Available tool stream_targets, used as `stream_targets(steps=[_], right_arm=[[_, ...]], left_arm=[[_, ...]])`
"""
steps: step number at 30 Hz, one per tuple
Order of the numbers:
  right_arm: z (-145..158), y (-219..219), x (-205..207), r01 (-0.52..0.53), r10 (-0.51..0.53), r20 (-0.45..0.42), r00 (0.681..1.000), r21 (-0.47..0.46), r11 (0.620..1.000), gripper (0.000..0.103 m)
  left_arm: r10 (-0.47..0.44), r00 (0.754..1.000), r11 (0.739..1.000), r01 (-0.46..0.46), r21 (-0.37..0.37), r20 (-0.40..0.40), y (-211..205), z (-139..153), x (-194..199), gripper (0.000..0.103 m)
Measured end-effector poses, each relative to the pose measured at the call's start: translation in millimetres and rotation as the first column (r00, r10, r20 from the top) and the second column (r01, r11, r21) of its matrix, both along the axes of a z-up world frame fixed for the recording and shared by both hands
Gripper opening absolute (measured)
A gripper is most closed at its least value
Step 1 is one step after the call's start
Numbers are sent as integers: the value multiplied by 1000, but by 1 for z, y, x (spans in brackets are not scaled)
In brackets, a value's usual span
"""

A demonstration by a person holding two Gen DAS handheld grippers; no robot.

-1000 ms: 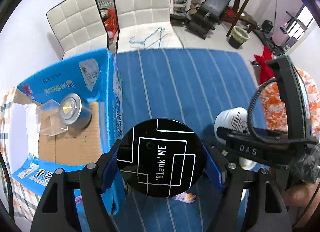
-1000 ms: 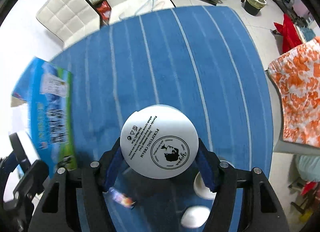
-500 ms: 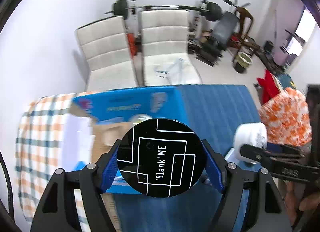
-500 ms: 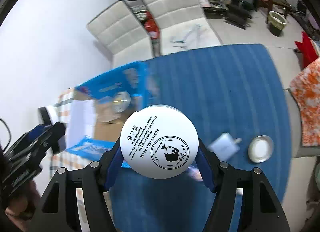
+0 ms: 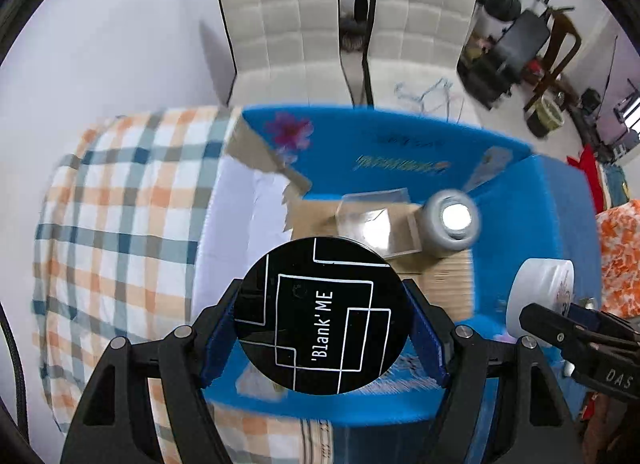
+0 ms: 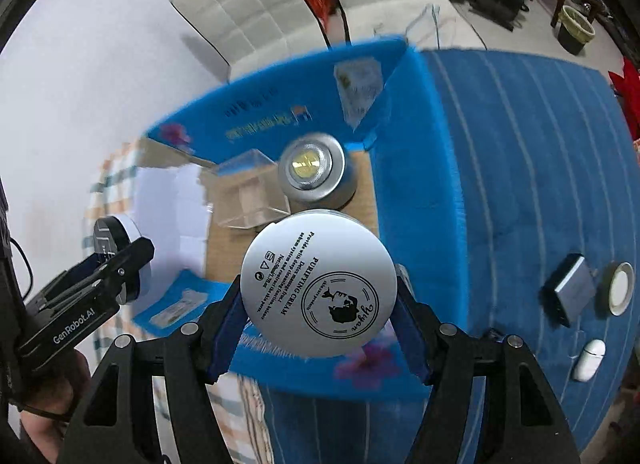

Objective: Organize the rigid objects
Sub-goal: 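Lower the black tin and cream jar into the blue box and open both tools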

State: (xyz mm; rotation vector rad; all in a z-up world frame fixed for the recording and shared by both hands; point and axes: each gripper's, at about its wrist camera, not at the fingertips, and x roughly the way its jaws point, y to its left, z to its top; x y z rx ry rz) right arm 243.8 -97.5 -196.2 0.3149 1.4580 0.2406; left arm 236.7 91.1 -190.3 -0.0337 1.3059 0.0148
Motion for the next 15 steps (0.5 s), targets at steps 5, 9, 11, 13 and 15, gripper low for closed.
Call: stream_targets(steps=[5,9,11,13,15], right_arm=[[-47,22,23,-15,7,-83,997,-88,996,70],[-68,31,35,-21,5,-117,993,-137,990,70],[-76,35,40,-27,6,-138,990,-154,988,70],[-85,38,45,-21,-5,-167,986,-153,988,70],[-91,38,47,-19,-10,-180,984,-162,987,70]], left_arm=[[-19,997,999,21,29,-79,4,-43,30,74],[-22,992,999,28,44,-127,4,-69,49,74],[-23,991,999,29,45,-131,2,-75,54,74],[-32,990,998,39,45,-138,-1,-81,59,74],[-36,989,998,44,51,-142,-3,-86,64,74]])
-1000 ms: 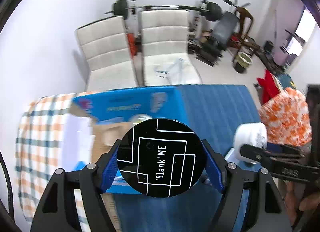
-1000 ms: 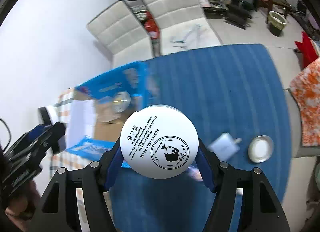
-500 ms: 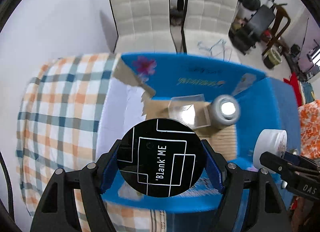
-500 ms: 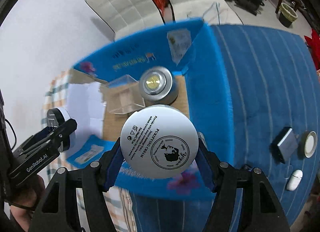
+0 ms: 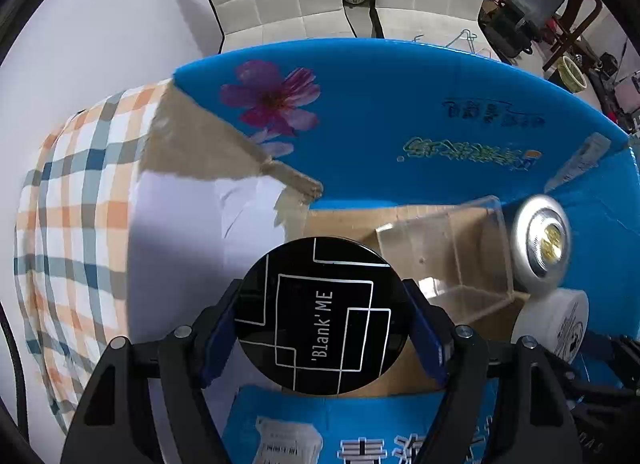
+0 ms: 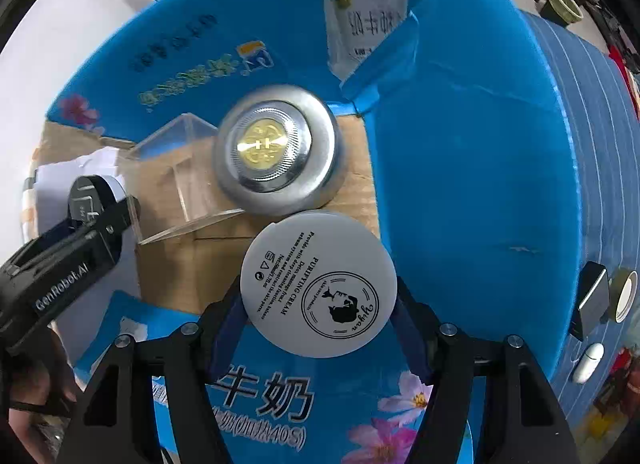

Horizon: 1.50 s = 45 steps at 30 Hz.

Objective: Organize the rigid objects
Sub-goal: 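Lower the black tin and cream jar into the blue box and open both tools, then lift both open tools up out of the blue box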

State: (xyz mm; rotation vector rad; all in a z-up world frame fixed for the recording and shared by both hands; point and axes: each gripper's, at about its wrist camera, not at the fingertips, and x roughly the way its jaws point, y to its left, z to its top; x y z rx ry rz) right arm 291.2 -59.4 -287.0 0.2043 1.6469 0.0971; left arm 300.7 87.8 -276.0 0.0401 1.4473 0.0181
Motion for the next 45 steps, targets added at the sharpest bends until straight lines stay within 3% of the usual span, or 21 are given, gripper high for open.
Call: stream_targets(steps=[9,14,17,20,22,28,32,45], right_arm=[[-18,5,4,26,-26,-64,998,1,1000,70],[-22,4,8,35,-34,-86,996,7,999,71],[-21,3,9,22,-22,-83,996,7,1000,71],[-16,3,5,12,-12,-64,998,2,1000,76],[-8,3,5,2,-2,-52,999,-4,1000,82],[21,6,-6,-57,58,16,998,-56,997,103],[41,6,-17,-87,95,73,993,-106,991,103],[116,10,-94,-113,130,213,968,-88,990,103]], left_arm=[[6,999,1000,-7,-13,-53,-3,-10,16,75],[24,995,995,-32,-92,-92,6,-8,16,75],[13,995,995,-22,-98,-94,8,-5,15,77],[13,997,997,-20,-81,-79,8,4,12,86],[8,998,998,-12,-64,-66,9,10,11,103],[11,999,997,-14,-77,-31,18,30,-6,103],[11,1000,998,-9,-65,26,21,52,-27,103],[23,983,998,-13,-57,184,21,131,-106,103]])
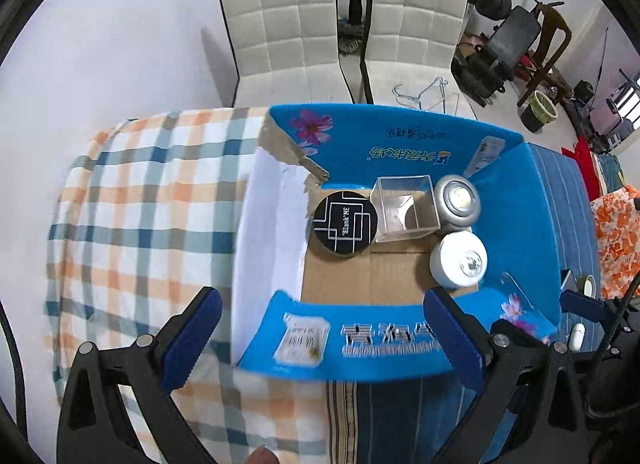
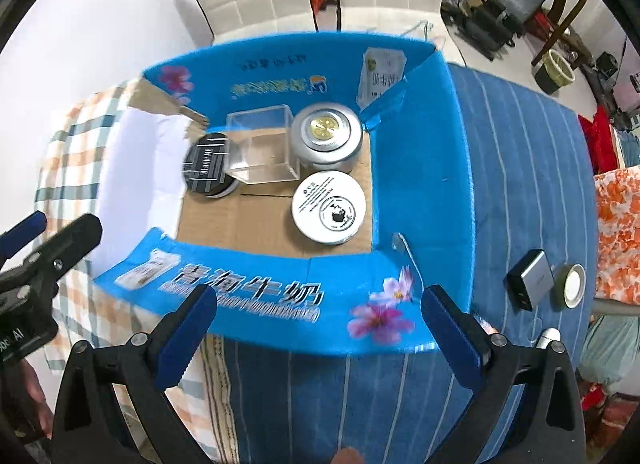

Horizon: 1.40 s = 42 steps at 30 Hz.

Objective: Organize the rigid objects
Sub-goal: 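Lift both open tools up out of the blue box, then grasp the grey charger with the left tool while the right tool grasps the white-rimmed tin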

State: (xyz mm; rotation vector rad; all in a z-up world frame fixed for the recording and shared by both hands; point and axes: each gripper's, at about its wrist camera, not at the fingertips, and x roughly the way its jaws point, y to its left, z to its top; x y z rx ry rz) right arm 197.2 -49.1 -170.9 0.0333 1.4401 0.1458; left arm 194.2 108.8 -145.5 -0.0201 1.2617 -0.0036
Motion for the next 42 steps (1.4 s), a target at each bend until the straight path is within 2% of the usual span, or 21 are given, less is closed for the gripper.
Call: stream_targets(steps=[10,18,23,26,32,37,42], right_arm=[[64,-8,-39,-9,5,90,996,43,999,103],[112,-24,-65,-26,18,169,985,46,999,103],[126,-44,-77,-18,3,177,984,79,997,103],[125,-70,-82,23,-41,173,984,104,994,103],[103,-167,-90,195,-206,116,972,102,976,103],[71,-253,-93,334,-338,64,939,67,940,103],[29,-332,-97,436,-436,0,900,42,899,103]], left_arm=[[3,994,1000,-3,3,109,-12,60,-46,103],[-6,987,1000,9,-22,162,-28,92,-69,103],[-13,983,999,19,-32,185,-43,105,-78,103],[-18,980,999,26,-39,197,-57,110,-79,103],[-48,983,995,63,-80,175,-110,97,-68,103],[-161,979,978,175,-117,122,-190,64,-54,103],[-306,950,943,311,-120,65,-282,24,-38,103]])
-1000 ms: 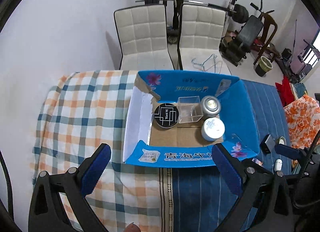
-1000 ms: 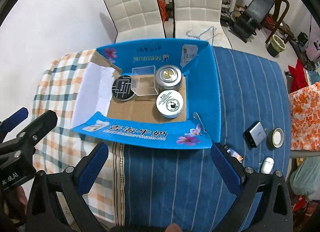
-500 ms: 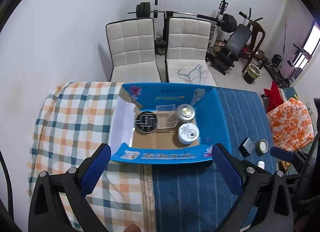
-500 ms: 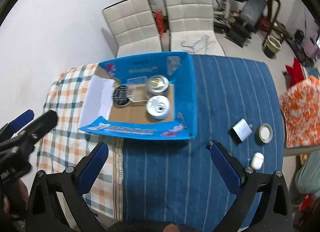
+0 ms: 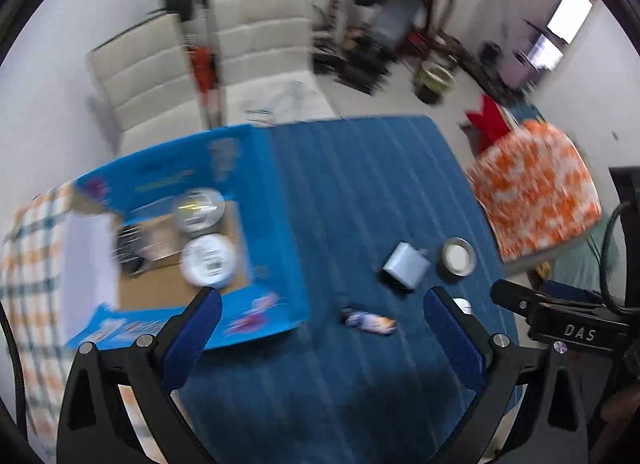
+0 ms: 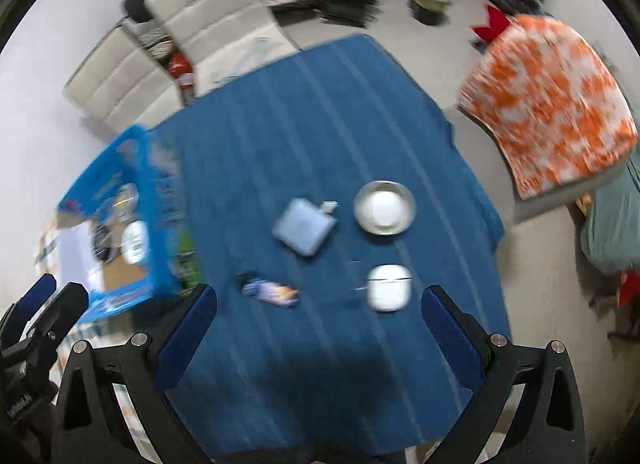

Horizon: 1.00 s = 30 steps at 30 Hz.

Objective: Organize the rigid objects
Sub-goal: 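Grasp the grey charger with the left tool while the right tool grasps the white-rimmed tin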

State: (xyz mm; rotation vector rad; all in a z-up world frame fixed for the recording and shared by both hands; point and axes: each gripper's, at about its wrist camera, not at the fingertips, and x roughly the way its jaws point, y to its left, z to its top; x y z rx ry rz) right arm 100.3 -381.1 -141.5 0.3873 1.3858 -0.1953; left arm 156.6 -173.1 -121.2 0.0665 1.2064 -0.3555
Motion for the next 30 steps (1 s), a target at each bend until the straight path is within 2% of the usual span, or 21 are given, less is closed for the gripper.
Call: stream_targets(steps=[5,9,13,19,21,22,23,24,26,27,30], right_arm=[[-40,-52,0,52,-51,-45,998,15,999,103],[-69,-86,7,70,-70,-76,995,9,997,103],[-96,-113,16,83,-85,-79,993,-30,996,102],[-131,-132,25,109,-106,-98,990,28,994,101],[-138,-130,27,103,-99,-109,989,32,994,101],[-142,-129,29,101,-96,-113,989,40,994,101],[-145,-128,30,100,-94,-117,989,48,994,101],[-148,-127,31,99,-92,-121,988,54,994,101],[-153,-124,34,97,-87,-122,989,74,993,101],[-154,-120,38,96,-85,-124,989,85,992,101],[-161,-108,47,79,-66,-130,989,100,992,101]], left_arm=[[-107,992,994,106,-17,-71,-66,-42,21,103],[-170,977,985,173,13,-131,-107,-83,38,103],[-220,953,974,227,8,-206,-129,-123,49,103],[-266,919,955,292,49,-292,-156,-177,52,103],[-280,906,947,315,66,-317,-163,-191,50,91],[-277,903,945,318,75,-328,-165,-196,50,71],[-266,902,945,314,95,-339,-165,-201,49,66],[-247,910,952,292,91,-333,-162,-201,50,65],[-158,932,977,196,87,-326,-151,-198,55,63],[-84,944,987,122,100,-319,-140,-196,58,63],[24,948,995,9,102,-317,-121,-197,61,63]])
